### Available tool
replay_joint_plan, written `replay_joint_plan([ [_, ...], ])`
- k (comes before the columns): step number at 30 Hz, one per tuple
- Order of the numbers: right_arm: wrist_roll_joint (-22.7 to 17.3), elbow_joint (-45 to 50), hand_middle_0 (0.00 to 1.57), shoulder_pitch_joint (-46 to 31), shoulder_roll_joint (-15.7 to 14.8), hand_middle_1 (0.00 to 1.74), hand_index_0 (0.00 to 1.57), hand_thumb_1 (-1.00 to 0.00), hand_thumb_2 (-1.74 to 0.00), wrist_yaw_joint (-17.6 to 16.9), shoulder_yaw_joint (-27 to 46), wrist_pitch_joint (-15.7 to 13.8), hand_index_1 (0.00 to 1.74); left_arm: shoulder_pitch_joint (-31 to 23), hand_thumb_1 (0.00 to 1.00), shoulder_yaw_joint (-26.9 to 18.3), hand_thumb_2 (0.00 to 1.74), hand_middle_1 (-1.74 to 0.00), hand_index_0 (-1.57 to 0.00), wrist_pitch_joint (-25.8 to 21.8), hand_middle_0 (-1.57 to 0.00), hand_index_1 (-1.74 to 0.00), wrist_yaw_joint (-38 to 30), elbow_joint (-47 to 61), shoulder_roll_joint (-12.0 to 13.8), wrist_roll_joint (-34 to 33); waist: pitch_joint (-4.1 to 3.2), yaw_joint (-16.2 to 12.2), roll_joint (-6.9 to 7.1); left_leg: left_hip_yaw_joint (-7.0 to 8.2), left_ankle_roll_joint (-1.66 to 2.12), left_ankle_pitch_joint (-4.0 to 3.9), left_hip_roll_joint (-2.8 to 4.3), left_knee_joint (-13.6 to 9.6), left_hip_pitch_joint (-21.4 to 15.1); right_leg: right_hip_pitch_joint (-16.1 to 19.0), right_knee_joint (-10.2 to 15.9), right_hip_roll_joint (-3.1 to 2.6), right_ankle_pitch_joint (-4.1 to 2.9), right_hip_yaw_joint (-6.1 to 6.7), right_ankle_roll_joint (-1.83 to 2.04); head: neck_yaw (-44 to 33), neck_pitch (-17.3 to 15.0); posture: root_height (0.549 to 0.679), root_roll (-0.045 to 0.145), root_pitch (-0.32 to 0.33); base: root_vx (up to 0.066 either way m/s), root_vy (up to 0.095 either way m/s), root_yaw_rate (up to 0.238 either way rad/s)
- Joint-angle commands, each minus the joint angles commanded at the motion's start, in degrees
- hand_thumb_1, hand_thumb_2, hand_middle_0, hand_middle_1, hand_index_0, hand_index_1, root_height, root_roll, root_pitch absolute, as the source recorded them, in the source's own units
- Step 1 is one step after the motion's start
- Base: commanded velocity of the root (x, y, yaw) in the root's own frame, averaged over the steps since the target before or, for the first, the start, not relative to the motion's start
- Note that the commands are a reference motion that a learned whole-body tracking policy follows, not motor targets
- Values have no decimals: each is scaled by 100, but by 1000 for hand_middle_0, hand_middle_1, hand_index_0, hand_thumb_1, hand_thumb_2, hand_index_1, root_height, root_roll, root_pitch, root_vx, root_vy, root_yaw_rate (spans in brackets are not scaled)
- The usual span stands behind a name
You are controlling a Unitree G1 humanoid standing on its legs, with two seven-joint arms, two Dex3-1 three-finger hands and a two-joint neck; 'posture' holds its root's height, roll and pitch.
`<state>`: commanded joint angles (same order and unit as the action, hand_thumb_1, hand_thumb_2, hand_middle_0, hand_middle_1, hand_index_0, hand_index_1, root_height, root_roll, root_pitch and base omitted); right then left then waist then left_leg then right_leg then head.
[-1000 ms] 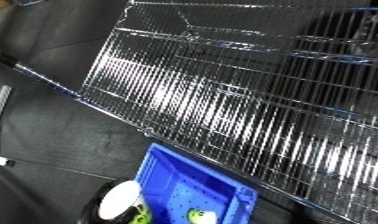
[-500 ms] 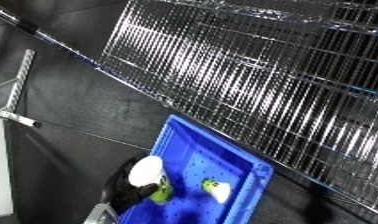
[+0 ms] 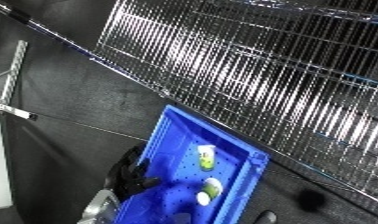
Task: Pick up the object and place it into the box
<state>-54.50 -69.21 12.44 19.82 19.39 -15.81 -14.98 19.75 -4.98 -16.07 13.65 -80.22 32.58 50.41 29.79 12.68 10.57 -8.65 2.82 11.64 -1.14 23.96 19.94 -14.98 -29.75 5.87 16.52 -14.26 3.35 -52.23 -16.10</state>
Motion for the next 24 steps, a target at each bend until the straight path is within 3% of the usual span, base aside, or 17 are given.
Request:
replay_joint_plan([
  [3, -10, 19, 0, 19, -21, 0, 0, 0, 0, -15, -16, -1, 0, -27, 0, 56, 0, 0, 0, 236, 0, 0, 113, 5, -20, -142, 0, -36, -23, 30, -7, 24, 4, 16, -5, -4, 10, 2, -19, 15, 11, 183, 20, 660, 25, 43, -6, -16, -51],
  [6, 4, 52, 0, 35, -38, 0, 0, 0, 0, -57, -41, -25, 0, -83, 0, 68, 0, 0, 0, 425, 0, 0, 530, 66, -103, 135, 0, -99, -68, 80, -23, 70, 11, 74, -2, -24, -3, 1, -24, 53, 7, 327, 68, 660, 25, 41, -16, 3, -108],
  [9, 69, 69, 0, 60, -40, 0, 0, 0, 0, -81, -32, -45, 0, -146, 0, 87, 0, 0, 0, 446, 0, 0, 900, 164, -191, 439, 0, -167, -135, 151, -45, 126, 12, 171, 23, -73, -49, 14, -24, 89, 12, 639, 57, 659, 24, 40, -32, 19, -140],
  [15, 164, 177, 0, 154, -3, 0, 0, 0, 0, -202, -32, 8, 0, -219, 0, 366, 0, 0, 0, 396, 0, 0, 1212, 446, -367, 376, 0, -274, -289, 254, -91, 200, -22, 404, 139, -223, -199, 46, -22, 131, 29, 1476, 90, 657, 21, 44, -41, 8, -142],
  [19, 288, 281, 0, 267, 63, 0, 0, 0, 0, -335, -60, 76, 0, -246, 0, 591, 0, 0, 0, 461, 0, 0, 1247, 637, -469, 465, 0, -377, -422, 340, -102, 211, -30, 508, 199, -335, -242, 64, -45, 195, 38, 2121, 172, 656, 21, 49, -57, 42, -215],
  [24, 371, 305, 0, 534, 134, 0, 0, 0, 0, -463, -79, 221, 0, -186, 0, 800, 0, 0, 0, 595, 0, 0, 1119, 774, -539, 365, 0, -465, -548, 453, -104, 205, -32, 604, 289, -478, -258, 51, -126, 286, 51, 3233, 237, 655, 21, 57, -58, 16, -165],
])
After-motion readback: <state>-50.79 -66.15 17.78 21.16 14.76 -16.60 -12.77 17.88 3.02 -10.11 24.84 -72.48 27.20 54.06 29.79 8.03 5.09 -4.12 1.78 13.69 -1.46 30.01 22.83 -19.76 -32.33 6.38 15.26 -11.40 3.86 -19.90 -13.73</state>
